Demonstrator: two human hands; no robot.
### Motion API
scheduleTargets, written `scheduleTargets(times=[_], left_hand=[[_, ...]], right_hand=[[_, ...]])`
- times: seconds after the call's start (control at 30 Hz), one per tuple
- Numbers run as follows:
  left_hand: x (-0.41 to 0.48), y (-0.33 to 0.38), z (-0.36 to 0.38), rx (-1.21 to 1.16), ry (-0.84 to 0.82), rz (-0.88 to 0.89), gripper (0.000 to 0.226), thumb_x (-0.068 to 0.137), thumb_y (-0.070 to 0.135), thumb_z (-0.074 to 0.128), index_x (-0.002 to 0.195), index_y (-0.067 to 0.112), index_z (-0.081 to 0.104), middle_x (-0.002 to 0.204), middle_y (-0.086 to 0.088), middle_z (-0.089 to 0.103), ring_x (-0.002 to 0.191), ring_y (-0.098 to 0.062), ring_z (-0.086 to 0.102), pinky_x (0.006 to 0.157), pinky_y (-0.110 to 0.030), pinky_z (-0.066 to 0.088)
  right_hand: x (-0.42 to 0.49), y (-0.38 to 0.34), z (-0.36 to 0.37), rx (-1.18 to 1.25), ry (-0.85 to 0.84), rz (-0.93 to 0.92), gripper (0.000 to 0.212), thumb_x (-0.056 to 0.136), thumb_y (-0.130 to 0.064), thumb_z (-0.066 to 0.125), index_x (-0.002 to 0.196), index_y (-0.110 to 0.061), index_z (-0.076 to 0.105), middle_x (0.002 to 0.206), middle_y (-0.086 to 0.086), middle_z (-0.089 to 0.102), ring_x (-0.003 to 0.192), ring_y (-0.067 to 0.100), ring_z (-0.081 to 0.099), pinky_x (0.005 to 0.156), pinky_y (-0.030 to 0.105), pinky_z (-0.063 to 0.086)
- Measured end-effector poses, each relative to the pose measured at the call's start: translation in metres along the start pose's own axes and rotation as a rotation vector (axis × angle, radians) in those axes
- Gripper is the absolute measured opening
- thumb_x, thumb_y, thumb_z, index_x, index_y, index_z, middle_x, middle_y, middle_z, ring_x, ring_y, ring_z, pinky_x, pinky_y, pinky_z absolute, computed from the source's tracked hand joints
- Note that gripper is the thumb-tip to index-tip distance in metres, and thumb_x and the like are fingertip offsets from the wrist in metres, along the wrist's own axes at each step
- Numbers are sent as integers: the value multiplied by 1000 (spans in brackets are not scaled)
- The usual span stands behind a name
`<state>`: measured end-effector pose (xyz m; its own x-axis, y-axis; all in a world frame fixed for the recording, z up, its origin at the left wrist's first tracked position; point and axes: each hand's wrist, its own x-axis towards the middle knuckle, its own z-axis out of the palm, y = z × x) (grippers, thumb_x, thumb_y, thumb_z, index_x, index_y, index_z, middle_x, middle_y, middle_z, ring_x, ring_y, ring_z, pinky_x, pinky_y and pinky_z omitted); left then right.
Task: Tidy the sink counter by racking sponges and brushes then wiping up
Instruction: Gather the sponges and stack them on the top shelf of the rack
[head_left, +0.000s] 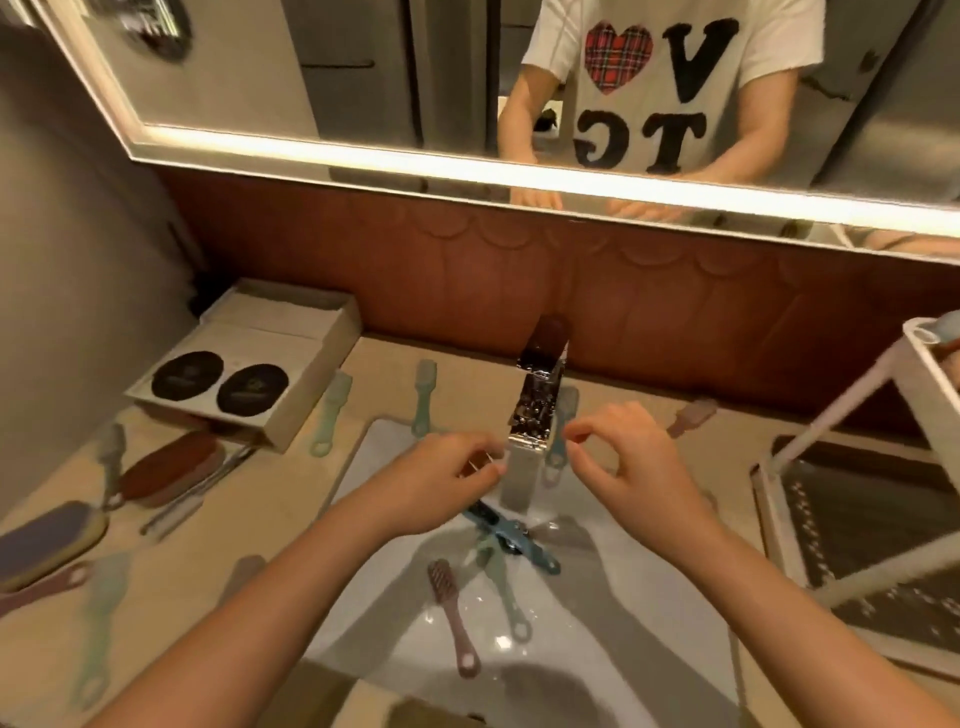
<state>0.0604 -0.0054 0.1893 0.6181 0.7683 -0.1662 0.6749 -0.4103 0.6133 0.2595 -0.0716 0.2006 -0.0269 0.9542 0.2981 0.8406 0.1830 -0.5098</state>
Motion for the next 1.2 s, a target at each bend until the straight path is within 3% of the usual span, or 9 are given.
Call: scheduleTargets(times=[0.17,0.43,0.63,0.83,0.97,1.1,1.2], left_hand=[[-52,-79,-14,-11,51,-182,33,93,38,47,122,23,56,112,4,62,101,-11,58,89,-30,48],[-120,-220,-43,-28,193,-461,31,93,31,50,119,17,58,122,-3,61,108,-15,56,84,-25,42],[-128,-298,-75,135,353,-510,36,91,26,55,124,13,53,125,-6,53,114,-23,52,94,-37,45],[-112,-346,-92,297,250,-604,65,84,35,61,139,12,33,136,-12,42,122,-31,43,97,-43,41],[-99,-359,-97,418,228,-633,78,79,41,67,141,12,29,138,-13,41,125,-32,39,98,-43,40],[-93,-365,-101,408,256,-647,74,79,38,69,138,12,33,133,-15,44,122,-33,42,96,-44,41],[-98,-365,-104,272,313,-671,65,78,40,70,129,9,44,124,-17,49,115,-35,46,92,-44,44]], right_hand=[[18,-35,66,67,-157,8,17,90,-24,55,103,-20,66,94,-13,57,97,8,47,86,27,38],[44,-86,166,115,-349,20,17,89,-22,54,101,-21,66,92,-7,62,95,17,54,84,36,44],[58,-113,211,69,-465,15,20,90,-22,52,104,-19,65,89,-8,58,94,19,53,81,33,41],[66,-127,238,45,-529,34,20,91,-22,49,103,-19,65,87,-11,53,94,18,52,77,30,38],[70,-131,244,36,-551,57,21,91,-23,49,105,-21,65,88,-12,53,95,17,52,78,29,38],[71,-134,246,42,-570,87,22,91,-22,48,105,-20,65,93,-7,59,96,17,52,79,29,39],[71,-138,247,69,-579,91,21,91,-21,49,103,-21,66,92,-8,59,94,16,53,81,30,42]])
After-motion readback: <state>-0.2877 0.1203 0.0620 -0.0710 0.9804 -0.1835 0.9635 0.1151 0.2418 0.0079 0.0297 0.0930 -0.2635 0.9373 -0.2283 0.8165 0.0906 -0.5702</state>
